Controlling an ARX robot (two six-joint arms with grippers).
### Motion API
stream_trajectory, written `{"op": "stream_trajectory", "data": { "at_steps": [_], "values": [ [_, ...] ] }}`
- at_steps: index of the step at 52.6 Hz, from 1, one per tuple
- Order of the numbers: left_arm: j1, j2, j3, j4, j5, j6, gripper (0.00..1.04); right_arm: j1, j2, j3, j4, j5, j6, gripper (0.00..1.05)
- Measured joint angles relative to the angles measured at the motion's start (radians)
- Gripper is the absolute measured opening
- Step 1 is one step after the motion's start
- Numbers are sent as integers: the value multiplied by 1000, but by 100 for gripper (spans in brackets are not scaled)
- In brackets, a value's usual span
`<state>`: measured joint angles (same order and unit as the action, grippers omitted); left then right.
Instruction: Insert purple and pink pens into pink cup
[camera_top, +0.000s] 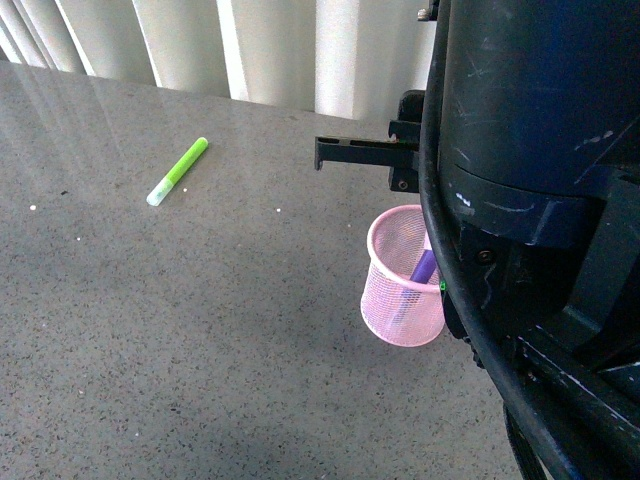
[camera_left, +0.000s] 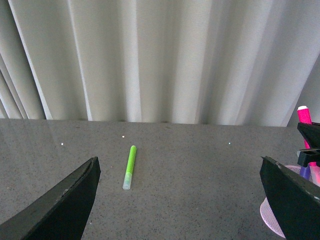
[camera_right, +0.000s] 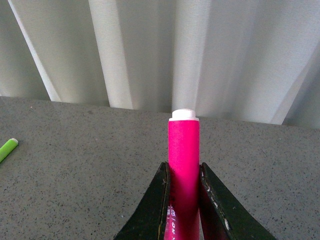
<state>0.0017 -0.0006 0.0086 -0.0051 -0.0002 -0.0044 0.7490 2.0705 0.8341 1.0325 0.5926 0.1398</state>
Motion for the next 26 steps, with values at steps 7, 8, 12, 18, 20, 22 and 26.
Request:
{"op": "stream_trajectory", "data": {
  "at_steps": [7,8,12,18,20,22,26],
  "values": [
    [0,0,0,0,0,0,98,0,0,0,10,-1,3,35],
    [0,0,0,0,0,0,98,0,0,0,10,-1,3,36],
    [0,0,0,0,0,0,98,0,0,0,16,-4,3,51],
    [0,0,0,0,0,0,98,-2,0,-5,20,-10,4,70],
    [0,0,0,0,0,0,98,-2,0,-7,21,-11,5,75],
    [0,0,0,0,0,0,98,-4,0,-9,24,-11,5,82],
    [0,0,0,0,0,0,98,-11,-5,-21,23,-12,11,98]
  ]
}}
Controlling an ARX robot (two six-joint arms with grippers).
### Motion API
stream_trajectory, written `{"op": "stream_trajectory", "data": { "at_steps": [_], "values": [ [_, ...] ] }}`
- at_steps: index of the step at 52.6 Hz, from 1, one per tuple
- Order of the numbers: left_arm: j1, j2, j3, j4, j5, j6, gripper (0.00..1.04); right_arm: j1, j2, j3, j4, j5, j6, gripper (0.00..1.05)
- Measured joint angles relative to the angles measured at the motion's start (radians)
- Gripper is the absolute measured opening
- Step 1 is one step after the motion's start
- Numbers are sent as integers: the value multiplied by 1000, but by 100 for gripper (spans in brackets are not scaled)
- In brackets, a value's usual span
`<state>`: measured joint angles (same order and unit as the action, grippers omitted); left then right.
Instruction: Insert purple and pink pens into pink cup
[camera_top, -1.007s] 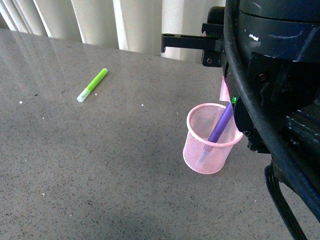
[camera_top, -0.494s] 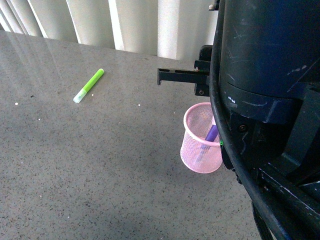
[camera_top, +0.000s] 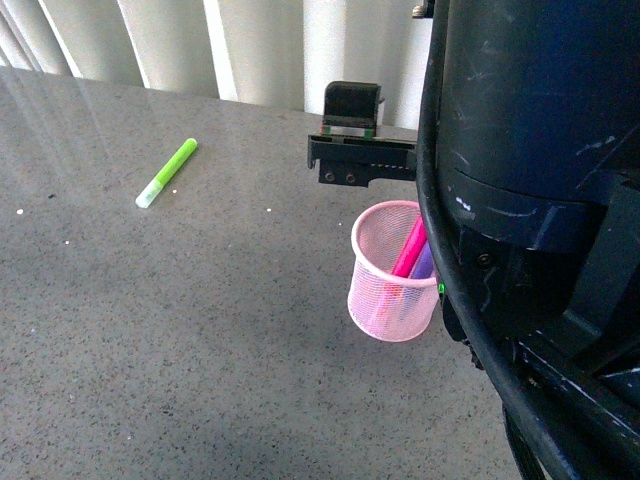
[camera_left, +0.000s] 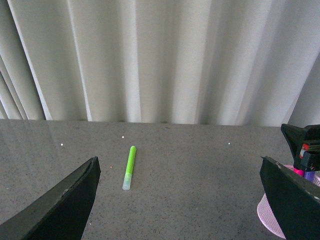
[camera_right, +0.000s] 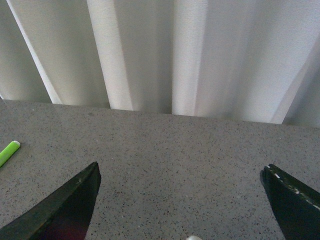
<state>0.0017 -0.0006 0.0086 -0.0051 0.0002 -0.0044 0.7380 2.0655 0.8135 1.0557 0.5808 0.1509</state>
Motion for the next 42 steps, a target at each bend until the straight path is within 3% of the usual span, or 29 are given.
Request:
{"op": "stream_trajectory", "data": {
  "at_steps": [12,22,27,36,42],
  "values": [
    [0,0,0,0,0,0,98,-80,-185,-110,2,-26,11,98],
    [0,0,0,0,0,0,98,-258,-493,-229,-71,-106,11,98],
    [0,0,0,0,0,0,98,-379,-717,-326,-181,-181,11,98],
    [0,0,0,0,0,0,98,-505,-1056,-424,-418,-315,36,98],
    [0,0,0,0,0,0,98,-612,-1382,-478,-689,-410,58,98]
  ]
}}
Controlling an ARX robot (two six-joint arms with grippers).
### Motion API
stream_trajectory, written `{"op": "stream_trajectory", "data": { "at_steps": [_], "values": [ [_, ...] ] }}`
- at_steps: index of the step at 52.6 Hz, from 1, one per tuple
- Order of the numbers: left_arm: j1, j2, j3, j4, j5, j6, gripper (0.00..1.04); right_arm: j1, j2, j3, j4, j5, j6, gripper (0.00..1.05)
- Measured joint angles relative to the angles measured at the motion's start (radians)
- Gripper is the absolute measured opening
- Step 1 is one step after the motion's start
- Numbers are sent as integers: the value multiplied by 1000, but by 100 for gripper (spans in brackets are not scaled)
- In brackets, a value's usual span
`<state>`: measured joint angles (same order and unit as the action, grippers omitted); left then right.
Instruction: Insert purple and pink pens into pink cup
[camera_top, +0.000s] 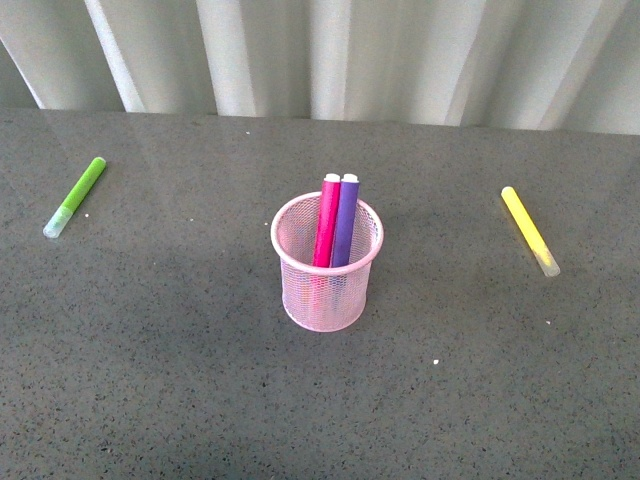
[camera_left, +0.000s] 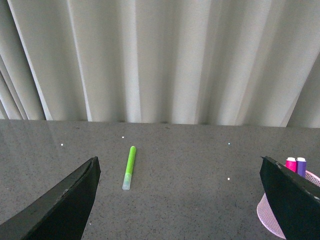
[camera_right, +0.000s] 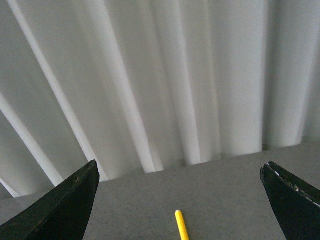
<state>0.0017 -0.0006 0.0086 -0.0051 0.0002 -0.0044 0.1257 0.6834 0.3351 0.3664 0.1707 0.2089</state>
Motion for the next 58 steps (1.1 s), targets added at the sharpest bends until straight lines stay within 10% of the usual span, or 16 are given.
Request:
{"op": "stream_trajectory", "data": {
  "at_steps": [6,33,58],
  "values": [
    [0,0,0,0,0,0,98,-98,-198,-46,-183,-151,-101,83],
    [0,0,0,0,0,0,98,-123,-396,-220,-196,-169,-207,3],
    [0,0,0,0,0,0,98,-123,-548,-280,-302,-169,-206,3]
  ]
}}
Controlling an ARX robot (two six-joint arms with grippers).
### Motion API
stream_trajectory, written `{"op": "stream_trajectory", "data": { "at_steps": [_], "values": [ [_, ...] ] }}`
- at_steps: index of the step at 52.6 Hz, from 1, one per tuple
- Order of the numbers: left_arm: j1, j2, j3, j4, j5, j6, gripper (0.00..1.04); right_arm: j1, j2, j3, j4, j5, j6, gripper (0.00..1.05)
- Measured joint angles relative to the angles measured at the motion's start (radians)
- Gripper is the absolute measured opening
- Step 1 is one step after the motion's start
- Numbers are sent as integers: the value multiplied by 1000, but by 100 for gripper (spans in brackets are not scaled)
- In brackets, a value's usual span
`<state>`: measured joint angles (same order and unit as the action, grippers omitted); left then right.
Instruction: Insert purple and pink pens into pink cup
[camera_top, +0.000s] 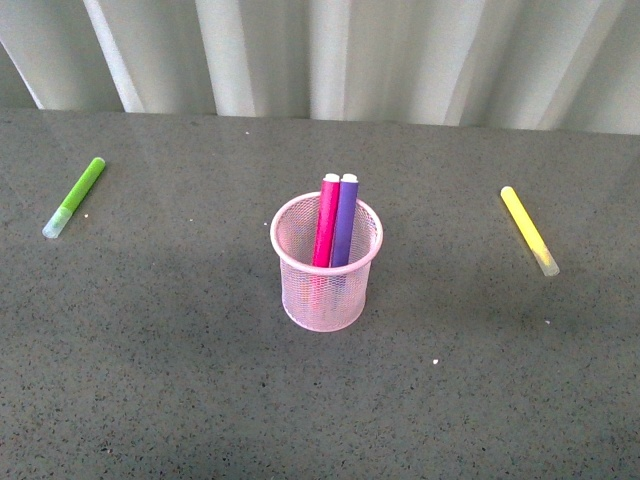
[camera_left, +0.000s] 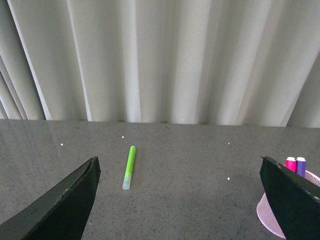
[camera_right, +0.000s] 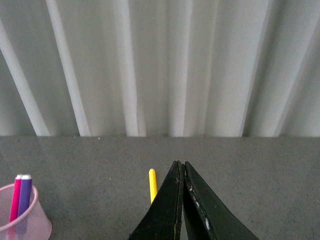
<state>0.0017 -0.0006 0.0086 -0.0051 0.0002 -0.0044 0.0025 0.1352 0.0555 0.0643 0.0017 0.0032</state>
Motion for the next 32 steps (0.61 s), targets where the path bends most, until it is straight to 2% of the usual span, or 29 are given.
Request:
{"op": "stream_trajectory", "data": {
  "at_steps": [3,19,23,32],
  "values": [
    [0,0,0,0,0,0,98,0,-70,-13,-63,0,0,3],
    [0,0,0,0,0,0,98,0,-131,-32,-67,0,-2,5],
    [0,0,0,0,0,0,98,0,-131,-32,-67,0,-1,24],
    [0,0,0,0,0,0,98,0,-131,-32,-67,0,-1,54]
  ]
}}
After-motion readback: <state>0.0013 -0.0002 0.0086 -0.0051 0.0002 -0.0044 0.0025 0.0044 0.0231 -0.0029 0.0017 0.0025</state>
